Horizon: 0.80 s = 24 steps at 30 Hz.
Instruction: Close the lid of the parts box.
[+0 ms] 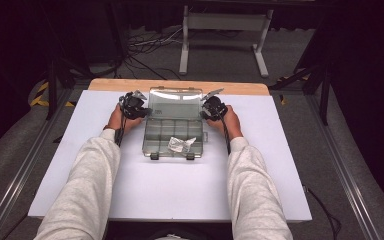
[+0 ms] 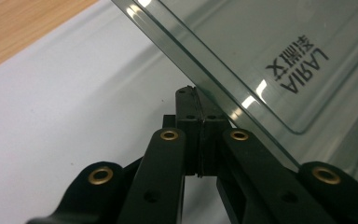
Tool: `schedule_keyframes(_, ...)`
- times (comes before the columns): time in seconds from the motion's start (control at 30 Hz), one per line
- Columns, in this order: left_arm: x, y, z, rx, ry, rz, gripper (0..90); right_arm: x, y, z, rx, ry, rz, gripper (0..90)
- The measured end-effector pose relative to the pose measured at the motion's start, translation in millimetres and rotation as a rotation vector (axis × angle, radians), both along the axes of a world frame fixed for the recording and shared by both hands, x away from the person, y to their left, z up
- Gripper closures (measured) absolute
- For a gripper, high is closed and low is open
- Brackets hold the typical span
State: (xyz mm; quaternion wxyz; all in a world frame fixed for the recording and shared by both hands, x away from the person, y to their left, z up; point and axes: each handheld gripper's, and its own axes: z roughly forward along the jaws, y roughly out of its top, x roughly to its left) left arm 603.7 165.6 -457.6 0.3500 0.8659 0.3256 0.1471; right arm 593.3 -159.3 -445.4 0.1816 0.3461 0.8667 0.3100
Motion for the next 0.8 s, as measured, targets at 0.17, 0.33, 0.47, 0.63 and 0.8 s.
schedule_keyframes(0.17,3.1,-1.7,-1.4,-0.007,-0.024,0.027,89.8,3.1,0.9,-2.0,0.023,-0.019,-0.021,90.0)
schedule_keyframes(0.33,3.8,-3.5,-0.1,0.002,-0.039,0.039,89.8,4.2,1.2,-3.3,0.028,-0.04,-0.041,90.0)
schedule_keyframes(0.47,5.7,-3.1,6.5,-0.023,-0.056,0.062,89.8,3.7,0.7,-0.3,0.049,-0.074,-0.051,90.0)
schedule_keyframes(0.63,6.0,-3.2,13.1,-0.042,-0.077,0.074,89.8,2.7,-0.9,5.0,0.079,-0.108,-0.064,90.0)
schedule_keyframes(0.8,3.6,-2.5,23.7,-0.067,-0.115,0.093,89.7,0.8,-1.2,12.4,0.099,-0.142,-0.071,90.0)
